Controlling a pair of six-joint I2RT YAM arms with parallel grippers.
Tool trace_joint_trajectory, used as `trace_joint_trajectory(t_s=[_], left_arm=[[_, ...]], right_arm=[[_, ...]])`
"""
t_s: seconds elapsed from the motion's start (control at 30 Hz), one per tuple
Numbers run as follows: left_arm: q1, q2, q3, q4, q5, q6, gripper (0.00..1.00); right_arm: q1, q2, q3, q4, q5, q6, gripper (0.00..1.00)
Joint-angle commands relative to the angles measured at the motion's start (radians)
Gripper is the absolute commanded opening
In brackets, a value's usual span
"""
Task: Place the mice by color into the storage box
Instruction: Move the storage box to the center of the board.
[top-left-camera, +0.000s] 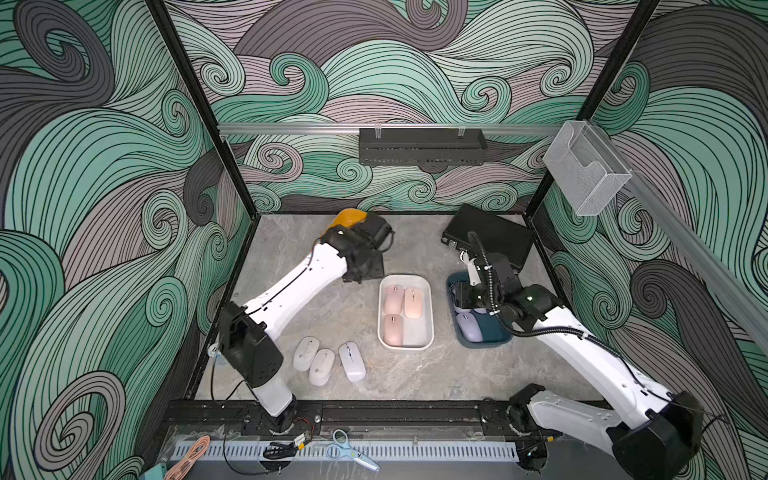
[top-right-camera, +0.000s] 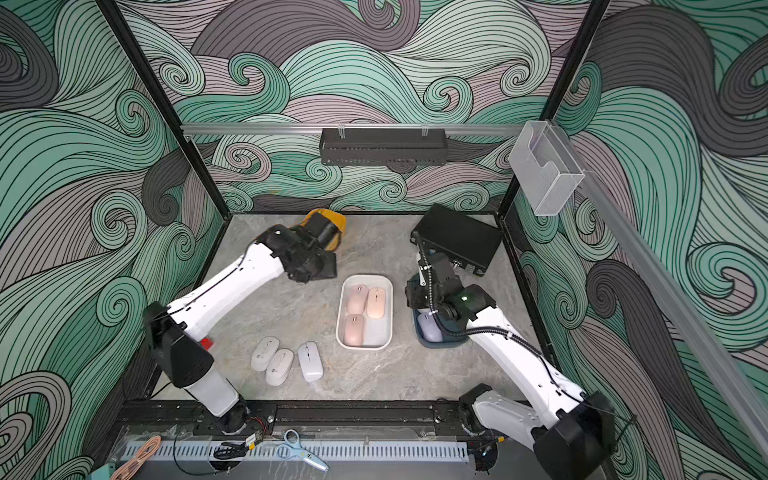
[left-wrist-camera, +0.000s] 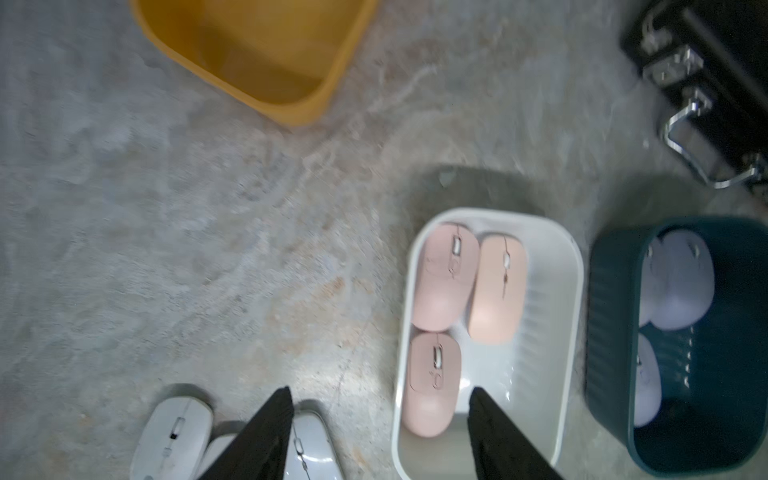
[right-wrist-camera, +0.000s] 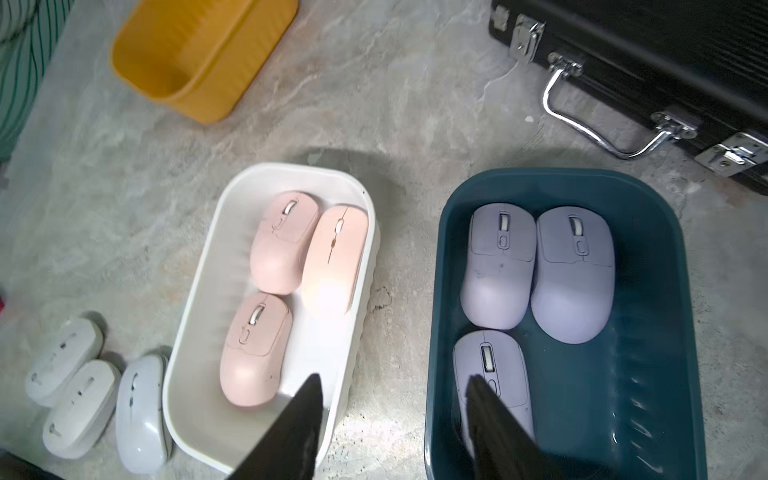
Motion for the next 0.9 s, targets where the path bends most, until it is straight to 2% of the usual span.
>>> trace_joint_trajectory(t_s=[0.0,0.03,0.1,0.23,0.33,0.53,0.67,0.87], left_arm=[[0.088,-0.069,-0.034,0.132,0.001,0.124,0.67],[0.114,-0.089,-0.038,0.173,0.0,0.138,0.67],[0.155,-0.113,-0.045,0.237,-0.007,0.16,0.68],[0.208,-0.123,-0.136,0.365,-0.019,0.179,0.69],[0.234,-0.074,-0.175,0.361,0.024,0.178,0.69],[0.272,0.031,-0.076,0.208,0.165,0.182,0.69],[0.286,0.014,-0.113,0.256,0.291,0.17,0.69],[0.297,0.008,-0.121,0.246,0.31,0.18,0.69]], right_arm=[[0.041,0.096,0.062,-0.079,-0.042,-0.012,0.38],[0.047,0.129,0.074,-0.09,-0.049,-0.004,0.34],[0.054,0.175,0.084,-0.088,-0.062,0.008,0.33],[0.056,0.274,0.107,-0.063,-0.088,0.028,0.43],[0.057,0.36,0.151,-0.077,-0.104,0.02,0.45],[0.06,0.459,0.156,-0.066,-0.127,0.045,0.38],[0.066,0.498,0.155,-0.046,-0.105,0.073,0.31],[0.074,0.531,0.161,-0.024,-0.083,0.085,0.21]])
